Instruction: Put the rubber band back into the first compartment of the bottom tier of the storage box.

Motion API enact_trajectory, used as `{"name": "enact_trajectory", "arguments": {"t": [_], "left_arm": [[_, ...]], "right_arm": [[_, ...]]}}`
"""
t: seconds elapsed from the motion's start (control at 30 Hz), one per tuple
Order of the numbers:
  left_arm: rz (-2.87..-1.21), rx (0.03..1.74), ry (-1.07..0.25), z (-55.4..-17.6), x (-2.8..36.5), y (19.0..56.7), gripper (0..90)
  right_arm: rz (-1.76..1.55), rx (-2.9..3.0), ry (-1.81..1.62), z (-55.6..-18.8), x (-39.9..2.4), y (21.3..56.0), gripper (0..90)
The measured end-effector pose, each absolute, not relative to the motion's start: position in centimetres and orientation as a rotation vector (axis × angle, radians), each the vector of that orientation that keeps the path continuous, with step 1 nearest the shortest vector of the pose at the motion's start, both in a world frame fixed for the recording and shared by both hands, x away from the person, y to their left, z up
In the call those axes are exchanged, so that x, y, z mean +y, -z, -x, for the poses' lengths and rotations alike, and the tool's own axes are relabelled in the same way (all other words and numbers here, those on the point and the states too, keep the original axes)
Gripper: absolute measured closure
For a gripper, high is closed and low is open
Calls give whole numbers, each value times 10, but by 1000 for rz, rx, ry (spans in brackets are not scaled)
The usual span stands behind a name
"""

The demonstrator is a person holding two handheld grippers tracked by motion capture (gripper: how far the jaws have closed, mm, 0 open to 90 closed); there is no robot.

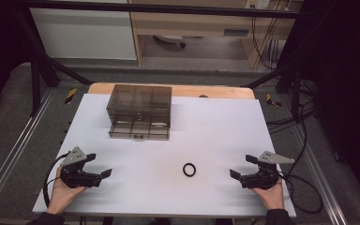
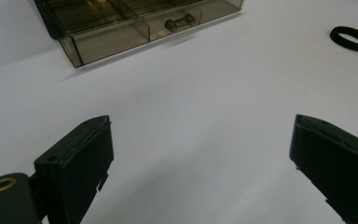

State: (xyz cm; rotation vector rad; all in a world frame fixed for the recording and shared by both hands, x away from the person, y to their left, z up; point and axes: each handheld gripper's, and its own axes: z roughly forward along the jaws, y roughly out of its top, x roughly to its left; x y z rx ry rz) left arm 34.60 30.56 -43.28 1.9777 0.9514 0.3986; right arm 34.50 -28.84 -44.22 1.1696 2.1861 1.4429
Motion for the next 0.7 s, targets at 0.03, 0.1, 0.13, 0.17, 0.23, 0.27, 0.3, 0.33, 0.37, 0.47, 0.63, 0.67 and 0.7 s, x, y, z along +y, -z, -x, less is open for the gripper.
{"name": "enact_trajectory", "arguments": {"t": [0.03,0.1,0.13,0.17,0.23,0.27,0.3,0.33,0.37,0.47,0.63,0.67,0.7], "left_arm": [[-1978,954,-396,-346,305,433,61],[-1978,955,-394,-346,305,433,62],[-1981,953,-392,-346,304,433,62],[-1981,953,-392,-346,304,433,63],[-1981,951,-386,-346,301,433,63],[-1981,951,-386,-346,301,433,63],[-1981,950,-384,-345,300,433,64],[-1983,947,-385,-345,298,433,64],[-1989,942,-386,-345,297,433,64],[-1991,947,-383,-345,293,433,64],[-2010,941,-374,-345,285,434,64],[-2008,939,-370,-345,283,434,64],[-2014,935,-370,-346,282,434,64]], "right_arm": [[-1173,2190,-1441,-345,-288,442,7],[-1171,2202,-1436,-346,-288,444,6],[-1170,2211,-1429,-346,-287,444,6],[-1170,2211,-1429,-346,-287,444,6],[-1166,2218,-1425,-346,-287,444,6],[-1166,2218,-1425,-346,-287,444,6],[-1165,2216,-1426,-345,-287,444,6],[-1165,2217,-1424,-345,-287,444,6],[-1161,2219,-1422,-345,-287,444,6],[-1160,2222,-1420,-345,-287,444,6],[-1152,2226,-1424,-345,-286,445,6],[-1152,2226,-1424,-345,-286,445,6],[-1155,2225,-1422,-345,-286,444,6]]}}
